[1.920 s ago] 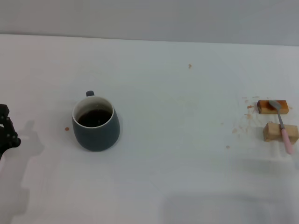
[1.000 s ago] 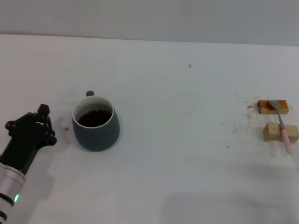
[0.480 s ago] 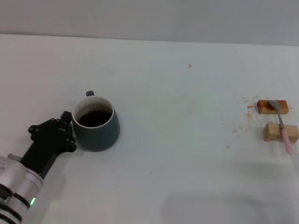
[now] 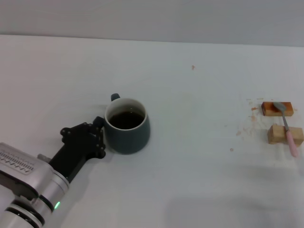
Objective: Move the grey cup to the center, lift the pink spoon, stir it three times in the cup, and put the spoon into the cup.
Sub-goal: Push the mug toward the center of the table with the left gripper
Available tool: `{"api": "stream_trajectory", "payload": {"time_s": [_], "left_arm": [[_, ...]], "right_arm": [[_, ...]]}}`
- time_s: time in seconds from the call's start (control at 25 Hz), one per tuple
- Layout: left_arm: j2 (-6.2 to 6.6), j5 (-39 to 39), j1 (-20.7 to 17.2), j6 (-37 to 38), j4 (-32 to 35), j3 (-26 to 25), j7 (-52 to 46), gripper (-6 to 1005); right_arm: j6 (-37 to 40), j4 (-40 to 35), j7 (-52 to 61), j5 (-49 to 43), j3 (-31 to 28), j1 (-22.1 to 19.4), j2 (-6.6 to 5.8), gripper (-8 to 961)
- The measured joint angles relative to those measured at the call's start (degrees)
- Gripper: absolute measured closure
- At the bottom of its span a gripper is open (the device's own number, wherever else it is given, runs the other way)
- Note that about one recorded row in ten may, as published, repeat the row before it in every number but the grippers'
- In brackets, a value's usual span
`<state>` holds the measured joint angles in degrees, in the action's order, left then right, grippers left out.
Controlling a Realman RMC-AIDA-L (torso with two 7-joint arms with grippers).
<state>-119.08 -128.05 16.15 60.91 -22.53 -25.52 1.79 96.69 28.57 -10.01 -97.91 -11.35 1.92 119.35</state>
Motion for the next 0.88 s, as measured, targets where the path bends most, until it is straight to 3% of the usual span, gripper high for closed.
{"api": "stream_trajectory", "payload": {"time_s": [0.24, 0.56, 0.88], "left_arm": [[-0.01, 0.09, 0.71, -0.4, -0.4, 2.53, 0.36, 1001], [0.36, 0.41, 0.84, -0.42, 1.68, -1.54, -0.01, 1001], [0.0, -0.01, 2.98, -2.37, 0.25, -0.21, -0.04, 1001]], "right_arm": [[0.0, 0.0, 0.02, 0.0, 0.02, -0.12, 0.0, 163], [0.0, 0.11, 0.05, 0.0, 0.02, -0.19, 0.0, 163], [0.0, 0.43, 0.08, 0.08, 0.01, -0.28, -0.06, 163]]}}
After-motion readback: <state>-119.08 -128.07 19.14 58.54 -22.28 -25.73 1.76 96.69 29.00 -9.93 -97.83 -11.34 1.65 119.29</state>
